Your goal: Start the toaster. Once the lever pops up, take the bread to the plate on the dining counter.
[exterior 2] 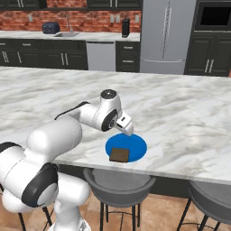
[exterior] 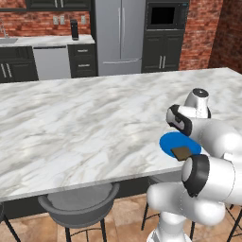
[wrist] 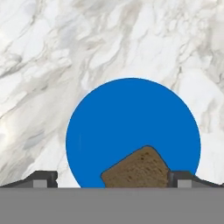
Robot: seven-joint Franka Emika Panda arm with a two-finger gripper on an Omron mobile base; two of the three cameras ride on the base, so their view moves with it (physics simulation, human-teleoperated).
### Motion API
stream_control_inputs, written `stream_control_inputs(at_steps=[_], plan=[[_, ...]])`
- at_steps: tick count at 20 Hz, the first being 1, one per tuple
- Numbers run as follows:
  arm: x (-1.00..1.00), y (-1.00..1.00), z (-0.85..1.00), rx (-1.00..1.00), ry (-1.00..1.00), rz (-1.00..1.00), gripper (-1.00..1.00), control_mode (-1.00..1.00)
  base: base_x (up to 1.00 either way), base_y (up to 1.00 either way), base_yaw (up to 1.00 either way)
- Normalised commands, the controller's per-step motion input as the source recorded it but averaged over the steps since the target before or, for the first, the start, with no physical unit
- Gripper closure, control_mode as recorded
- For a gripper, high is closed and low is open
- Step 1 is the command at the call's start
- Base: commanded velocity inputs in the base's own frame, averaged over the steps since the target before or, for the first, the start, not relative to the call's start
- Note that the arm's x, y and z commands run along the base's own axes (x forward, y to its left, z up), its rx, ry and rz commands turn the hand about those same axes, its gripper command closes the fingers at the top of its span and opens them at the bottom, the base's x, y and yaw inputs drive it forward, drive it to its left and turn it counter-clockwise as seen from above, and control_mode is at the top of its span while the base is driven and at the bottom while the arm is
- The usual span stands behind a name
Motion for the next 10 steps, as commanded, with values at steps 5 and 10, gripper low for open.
stream_control_inputs(at_steps=[5, 10], plan=[[-0.26, -0.04, 0.05, 0.0, 0.03, -0.02, -1.0, -1.0, 0.0, 0.0, 0.0], [-0.56, 0.0, 0.0, 0.0, 0.0, 0.0, -1.0, -1.0, 0.0, 0.0, 0.0]])
